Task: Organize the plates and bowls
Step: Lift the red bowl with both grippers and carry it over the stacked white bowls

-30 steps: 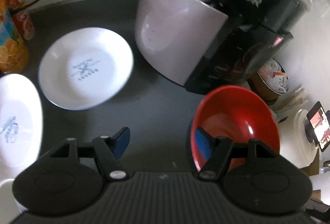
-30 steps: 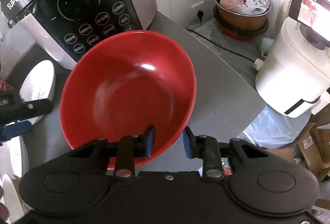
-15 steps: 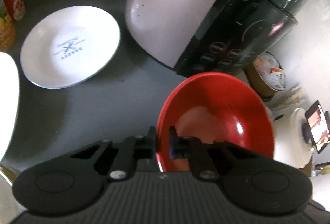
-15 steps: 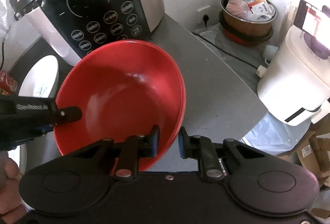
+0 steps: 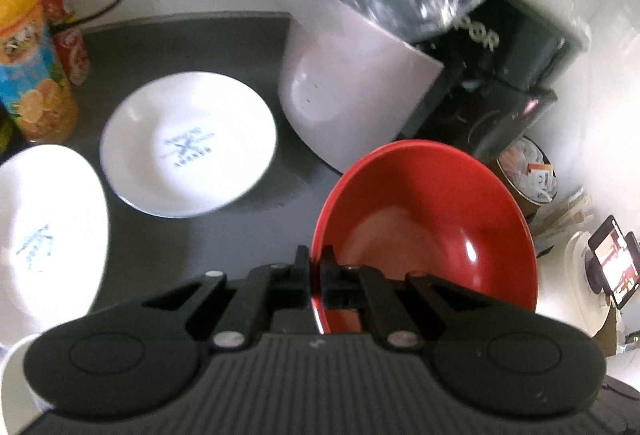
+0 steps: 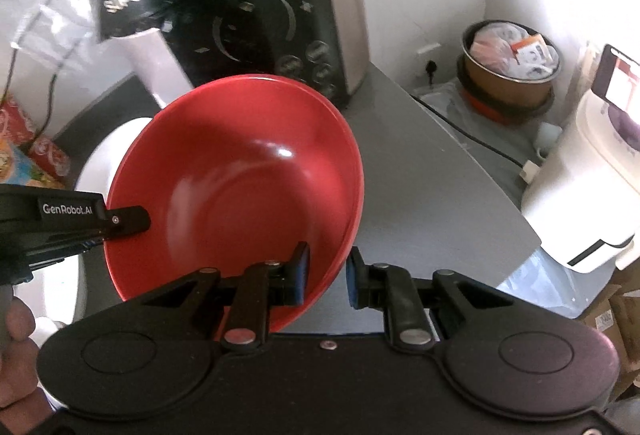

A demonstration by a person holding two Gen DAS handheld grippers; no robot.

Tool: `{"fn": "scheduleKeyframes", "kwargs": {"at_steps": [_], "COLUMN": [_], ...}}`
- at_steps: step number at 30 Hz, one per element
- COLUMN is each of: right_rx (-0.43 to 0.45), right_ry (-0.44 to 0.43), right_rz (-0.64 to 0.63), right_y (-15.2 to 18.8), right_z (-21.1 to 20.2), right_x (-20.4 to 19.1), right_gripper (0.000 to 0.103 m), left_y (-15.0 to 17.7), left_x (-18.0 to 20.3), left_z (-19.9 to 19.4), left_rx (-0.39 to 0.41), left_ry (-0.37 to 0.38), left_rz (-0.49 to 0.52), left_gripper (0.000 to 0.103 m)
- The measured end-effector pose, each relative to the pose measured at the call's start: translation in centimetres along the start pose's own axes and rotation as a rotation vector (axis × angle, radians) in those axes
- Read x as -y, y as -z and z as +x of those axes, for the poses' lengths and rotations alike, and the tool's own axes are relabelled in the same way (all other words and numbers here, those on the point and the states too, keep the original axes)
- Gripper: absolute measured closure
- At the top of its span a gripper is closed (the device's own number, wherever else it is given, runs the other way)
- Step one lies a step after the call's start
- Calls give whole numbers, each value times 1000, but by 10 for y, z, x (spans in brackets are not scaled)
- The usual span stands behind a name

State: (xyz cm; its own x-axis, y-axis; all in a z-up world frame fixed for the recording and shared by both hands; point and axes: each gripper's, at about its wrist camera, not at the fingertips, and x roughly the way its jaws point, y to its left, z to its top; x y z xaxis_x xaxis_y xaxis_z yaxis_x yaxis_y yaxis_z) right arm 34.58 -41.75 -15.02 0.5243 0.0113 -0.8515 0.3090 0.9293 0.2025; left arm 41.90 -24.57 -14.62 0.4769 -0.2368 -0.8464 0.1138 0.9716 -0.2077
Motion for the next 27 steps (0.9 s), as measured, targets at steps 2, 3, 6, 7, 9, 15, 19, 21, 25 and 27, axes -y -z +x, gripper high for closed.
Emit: {"fn": "scheduleKeyframes", "kwargs": {"at_steps": [2, 3, 6, 7, 9, 15, 19, 21, 25, 27], "right_rx": [0, -12, -27, -22, -17, -9, -1, 6, 10, 10], "right_ry": [-11, -22, -51, -53, -62, -95, -112, -115, -118, -121], "right_rz": [-2, 11, 14, 7, -2, -35, -53, -63, -86, -98], "right_y": [0, 0, 1, 2, 4, 11, 16, 19, 26, 30], "right_z": [-5, -7, -15, -18, -24, -43, -61, -69, -82, -86], "right_x": [-6, -9, -18, -22, -30, -53, -68, -75, -89, -95], "right_gripper": [84, 84, 84, 84, 84, 84, 84, 84, 84, 84], "left_y": [0, -1, -1, -1, -1, 1, 5, 9, 18, 23], "left_x": [-7, -11, -27, -32, -40, -62, -78, -83, -97, -104], "left_z": [-9, -13, -27, -32, -41, -77, -96, -103, -115, -121], "left_rx": [8, 8, 10, 11, 13, 44, 58, 64, 62, 61], "left_ry": [-10, -19, -14, -16, -28, -38, -33, -41, -45, -43], "left_rz": [-5, -10, -46, -54, -78, -123, -150, -158, -187, -195], "left_gripper": [99, 99, 99, 99, 99, 99, 99, 99, 99, 99]}}
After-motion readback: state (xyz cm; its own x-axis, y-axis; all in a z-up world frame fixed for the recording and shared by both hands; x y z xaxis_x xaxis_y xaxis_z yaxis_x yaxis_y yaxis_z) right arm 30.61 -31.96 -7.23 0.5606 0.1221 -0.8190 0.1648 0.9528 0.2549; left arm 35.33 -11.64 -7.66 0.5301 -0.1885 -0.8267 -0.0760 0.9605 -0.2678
